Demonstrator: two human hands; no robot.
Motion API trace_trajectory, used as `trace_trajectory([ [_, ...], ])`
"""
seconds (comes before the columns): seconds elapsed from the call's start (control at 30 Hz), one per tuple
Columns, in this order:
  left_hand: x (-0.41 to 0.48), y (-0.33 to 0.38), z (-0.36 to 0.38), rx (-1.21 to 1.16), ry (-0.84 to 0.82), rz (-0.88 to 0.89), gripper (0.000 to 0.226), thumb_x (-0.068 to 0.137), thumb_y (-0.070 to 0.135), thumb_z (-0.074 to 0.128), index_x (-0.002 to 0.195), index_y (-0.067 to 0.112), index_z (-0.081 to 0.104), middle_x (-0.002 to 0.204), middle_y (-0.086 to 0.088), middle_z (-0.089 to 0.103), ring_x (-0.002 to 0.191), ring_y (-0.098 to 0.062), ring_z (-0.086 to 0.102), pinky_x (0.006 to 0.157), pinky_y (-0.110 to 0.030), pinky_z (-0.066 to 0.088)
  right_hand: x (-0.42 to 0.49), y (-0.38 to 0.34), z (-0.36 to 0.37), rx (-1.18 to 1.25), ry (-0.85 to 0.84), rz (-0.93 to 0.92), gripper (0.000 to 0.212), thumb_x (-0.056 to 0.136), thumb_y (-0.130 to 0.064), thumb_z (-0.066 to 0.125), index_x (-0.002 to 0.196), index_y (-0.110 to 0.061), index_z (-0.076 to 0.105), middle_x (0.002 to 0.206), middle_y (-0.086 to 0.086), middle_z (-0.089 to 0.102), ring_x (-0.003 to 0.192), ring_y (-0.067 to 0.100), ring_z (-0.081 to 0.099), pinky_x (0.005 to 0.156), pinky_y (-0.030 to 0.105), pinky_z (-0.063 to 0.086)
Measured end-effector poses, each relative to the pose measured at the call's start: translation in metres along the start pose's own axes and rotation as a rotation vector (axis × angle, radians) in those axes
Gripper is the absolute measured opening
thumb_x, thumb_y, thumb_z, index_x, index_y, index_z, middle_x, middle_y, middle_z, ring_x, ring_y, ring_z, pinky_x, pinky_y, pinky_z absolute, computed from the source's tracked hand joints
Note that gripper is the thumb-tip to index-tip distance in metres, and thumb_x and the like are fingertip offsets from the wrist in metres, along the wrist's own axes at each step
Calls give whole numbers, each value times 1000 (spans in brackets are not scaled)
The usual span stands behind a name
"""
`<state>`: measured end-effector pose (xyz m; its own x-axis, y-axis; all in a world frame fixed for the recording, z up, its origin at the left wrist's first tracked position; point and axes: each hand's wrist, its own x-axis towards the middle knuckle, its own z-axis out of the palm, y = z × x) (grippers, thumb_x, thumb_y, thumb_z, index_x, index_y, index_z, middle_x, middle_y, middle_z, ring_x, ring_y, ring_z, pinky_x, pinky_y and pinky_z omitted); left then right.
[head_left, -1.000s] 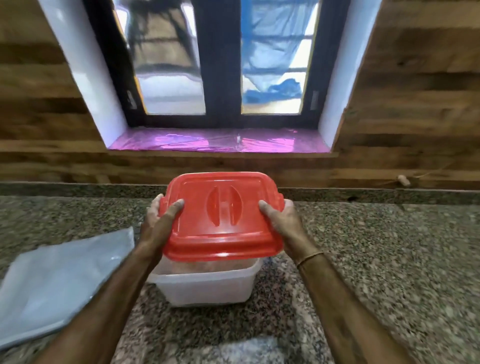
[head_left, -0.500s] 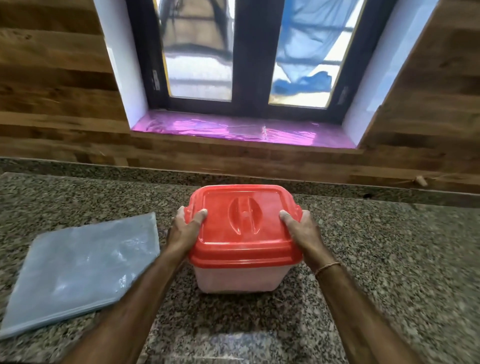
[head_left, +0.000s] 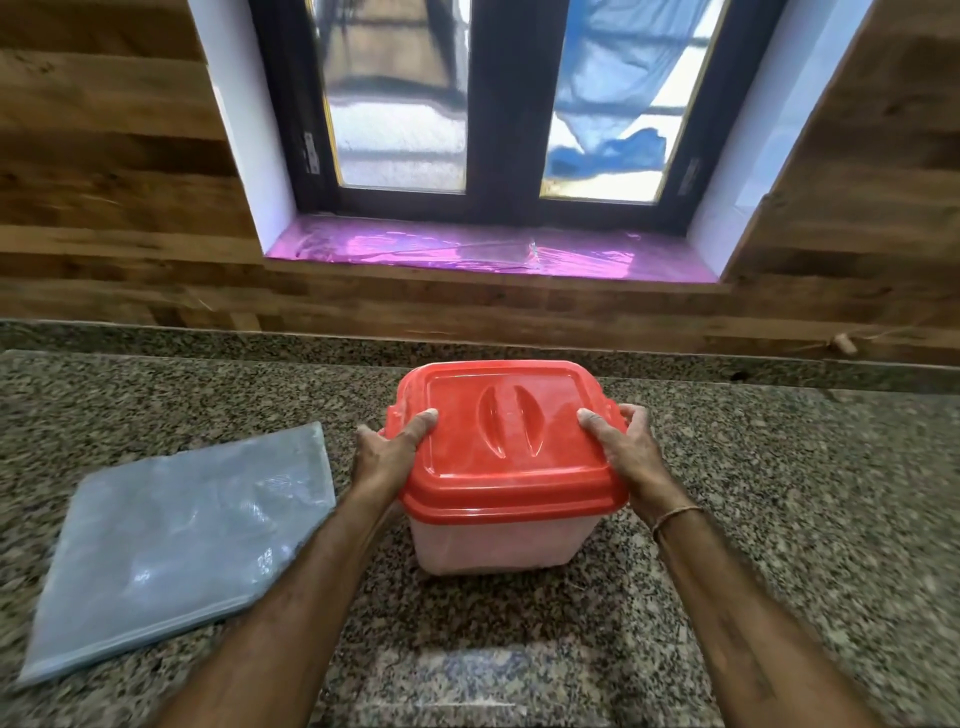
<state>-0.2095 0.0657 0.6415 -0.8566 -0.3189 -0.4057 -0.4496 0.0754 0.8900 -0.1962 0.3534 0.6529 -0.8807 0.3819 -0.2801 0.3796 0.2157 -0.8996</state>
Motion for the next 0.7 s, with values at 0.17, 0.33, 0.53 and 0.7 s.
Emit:
trace_trajectory([
  [0.17, -1, 1, -5, 69, 106, 80, 92, 67, 69, 84, 130, 11, 51, 115, -10, 68, 93, -30, 72, 79, -45, 63, -1, -1, 5, -159, 228, -94, 98, 74, -65, 79, 145, -9, 42, 134, 15, 60, 116, 34, 64, 95, 51, 58],
  [0.33, -7, 3, -4, 218, 211, 256, 68, 76, 63, 80, 113, 23, 41, 104, -2, 59, 69, -6, 53, 53, -24, 39, -7, -5, 2, -240, 182, -134, 76, 82, -65, 73, 134, -16, 46, 117, 9, 65, 95, 30, 70, 80, 51, 63],
  [0.53, -14, 9, 2, 266, 192, 395, 47, 94, 46, 71, 116, 15, 44, 102, -7, 65, 72, -14, 62, 52, -26, 46, -7, -8, 4, -492, 258, -202, 61, 95, -63, 57, 130, -13, 57, 107, 12, 71, 92, 32, 70, 82, 47, 62],
  [0.7, -17, 5, 3, 242, 162, 364, 52, 99, 47, 64, 132, 17, 36, 120, -9, 63, 77, -20, 62, 59, -28, 47, -9, -8, 19, -719, 233, -265, 64, 107, -50, 33, 159, -13, 30, 146, 18, 55, 122, 36, 62, 95, 40, 49],
])
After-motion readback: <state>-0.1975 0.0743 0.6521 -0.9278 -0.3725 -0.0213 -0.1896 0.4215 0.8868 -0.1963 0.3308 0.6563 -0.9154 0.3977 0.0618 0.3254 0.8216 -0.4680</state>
